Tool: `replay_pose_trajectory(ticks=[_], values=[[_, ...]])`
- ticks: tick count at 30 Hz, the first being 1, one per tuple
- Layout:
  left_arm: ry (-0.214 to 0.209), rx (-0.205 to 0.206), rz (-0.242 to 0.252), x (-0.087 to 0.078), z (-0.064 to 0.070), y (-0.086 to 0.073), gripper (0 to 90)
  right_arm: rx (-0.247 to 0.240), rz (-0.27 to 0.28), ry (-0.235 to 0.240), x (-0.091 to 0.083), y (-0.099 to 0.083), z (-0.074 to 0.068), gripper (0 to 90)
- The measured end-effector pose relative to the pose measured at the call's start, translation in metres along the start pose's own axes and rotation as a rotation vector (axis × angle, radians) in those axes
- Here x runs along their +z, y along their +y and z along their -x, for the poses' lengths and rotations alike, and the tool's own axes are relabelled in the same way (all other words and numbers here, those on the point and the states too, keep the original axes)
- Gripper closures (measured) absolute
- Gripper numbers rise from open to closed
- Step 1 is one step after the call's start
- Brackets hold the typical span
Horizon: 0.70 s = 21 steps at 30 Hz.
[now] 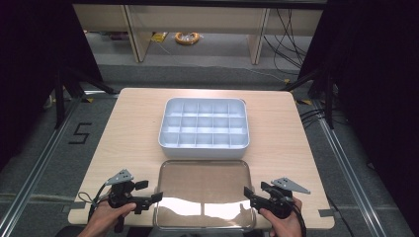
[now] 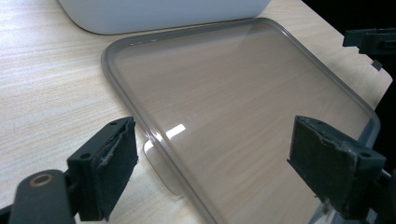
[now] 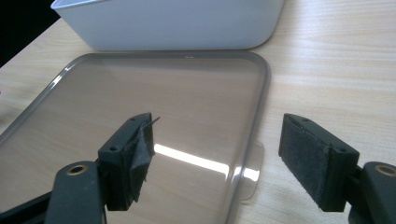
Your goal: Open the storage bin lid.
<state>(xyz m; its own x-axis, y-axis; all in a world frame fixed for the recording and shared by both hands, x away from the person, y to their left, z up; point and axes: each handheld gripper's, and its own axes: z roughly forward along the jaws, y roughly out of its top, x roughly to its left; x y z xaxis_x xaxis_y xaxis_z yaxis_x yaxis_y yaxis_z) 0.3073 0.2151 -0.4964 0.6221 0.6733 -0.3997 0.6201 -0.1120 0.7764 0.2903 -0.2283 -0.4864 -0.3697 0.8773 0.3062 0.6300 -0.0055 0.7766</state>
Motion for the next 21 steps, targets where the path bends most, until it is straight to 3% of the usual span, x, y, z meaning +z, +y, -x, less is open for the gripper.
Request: replay_pose_trajectory(ticks=[1,2,3,5,6,8,9,10,12,13,15,21], values=[[0.032,-0.003,0.0,-0.002,0.0,-0.001,14.6,0.006,-0.015,-0.014,-0.002,0.0,-0.003,27.4],[0.007,0.003,0.0,-0.002,0.0,-0.001,14.6,-0.014,-0.012,0.003,-0.003,0.0,-0.002,27.3],[0.031,-0.003,-0.004,-0.004,0.001,-0.001,14.6,-0.027,-0.001,0.013,-0.002,0.0,-0.002,27.3],[0.024,-0.003,-0.007,-0.005,0.001,-0.003,14.6,-0.033,-0.006,0.017,-0.003,-0.001,-0.004,27.3],[-0.008,0.015,0.0,-0.003,0.0,-0.004,14.6,-0.046,-0.001,0.011,-0.003,-0.003,-0.005,27.3],[-0.002,0.039,-0.017,-0.004,0.001,-0.005,14.6,-0.042,-0.005,0.022,-0.006,-0.004,-0.007,27.3],[0.007,0.03,-0.011,-0.005,0.003,-0.006,14.6,-0.046,0.001,0.02,-0.007,-0.005,-0.007,27.3],[0.015,0.009,-0.023,-0.007,0.006,-0.007,14.6,-0.011,-0.012,0.024,-0.009,-0.006,-0.011,27.3],[0.014,0.016,-0.017,-0.008,0.009,-0.009,14.7,-0.024,-0.016,0.028,-0.012,-0.009,-0.012,27.3],[0.012,0.022,-0.02,-0.008,0.01,-0.01,14.7,-0.071,-0.021,0.016,-0.014,-0.009,-0.009,27.3],[0.008,0.021,-0.02,-0.01,0.013,-0.012,14.6,-0.066,-0.016,0.036,-0.014,-0.012,-0.009,27.3],[0.012,0.024,-0.01,-0.014,0.016,-0.016,14.7,-0.054,-0.022,0.041,-0.02,-0.02,-0.009,26.8]])
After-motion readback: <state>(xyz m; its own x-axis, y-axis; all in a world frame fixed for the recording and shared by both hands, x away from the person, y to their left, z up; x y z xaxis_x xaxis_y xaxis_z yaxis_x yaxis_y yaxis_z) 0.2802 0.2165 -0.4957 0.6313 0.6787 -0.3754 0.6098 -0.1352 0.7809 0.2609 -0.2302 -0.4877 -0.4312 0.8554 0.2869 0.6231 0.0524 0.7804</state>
